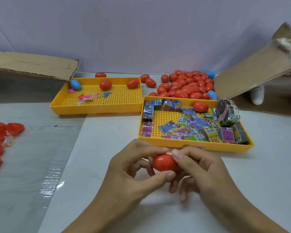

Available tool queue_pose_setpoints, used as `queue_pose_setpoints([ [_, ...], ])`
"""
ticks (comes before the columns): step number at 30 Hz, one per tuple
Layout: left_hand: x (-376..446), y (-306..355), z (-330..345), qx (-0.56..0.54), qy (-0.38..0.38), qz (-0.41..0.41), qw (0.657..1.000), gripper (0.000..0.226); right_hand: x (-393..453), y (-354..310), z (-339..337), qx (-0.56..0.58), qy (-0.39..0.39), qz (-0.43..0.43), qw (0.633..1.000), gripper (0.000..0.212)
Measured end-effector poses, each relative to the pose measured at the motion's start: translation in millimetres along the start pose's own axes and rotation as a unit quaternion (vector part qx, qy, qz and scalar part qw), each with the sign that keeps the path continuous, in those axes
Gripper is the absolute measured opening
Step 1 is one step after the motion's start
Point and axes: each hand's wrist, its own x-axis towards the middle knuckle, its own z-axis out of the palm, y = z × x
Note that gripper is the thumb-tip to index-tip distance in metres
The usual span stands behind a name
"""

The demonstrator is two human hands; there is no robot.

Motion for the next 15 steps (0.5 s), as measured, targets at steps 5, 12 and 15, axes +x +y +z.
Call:
queue_pose_setpoints([
  [5, -3.7, -4.2, 3.1, -0.012, 0.018, -0.06, 0.998, 0.042, 0.1, 0.1, 0.1, 0.003, 0.02, 0.019, 1.0, 0.026],
  [12, -0.7, 0.3, 2.4, -0.073, 0.029, -0.138, 0.987, 0.036, -0.8, -3.3, -0.9, -0.007, 0.034, 0.044, 0.998, 0.032],
  [15, 0.4, 2.7, 2.7, -0.082, 0.029, -0.148, 0.985, 0.038, -0.6, -5.0, -0.4, -0.01, 0.035, 0.053, 0.998, 0.033],
])
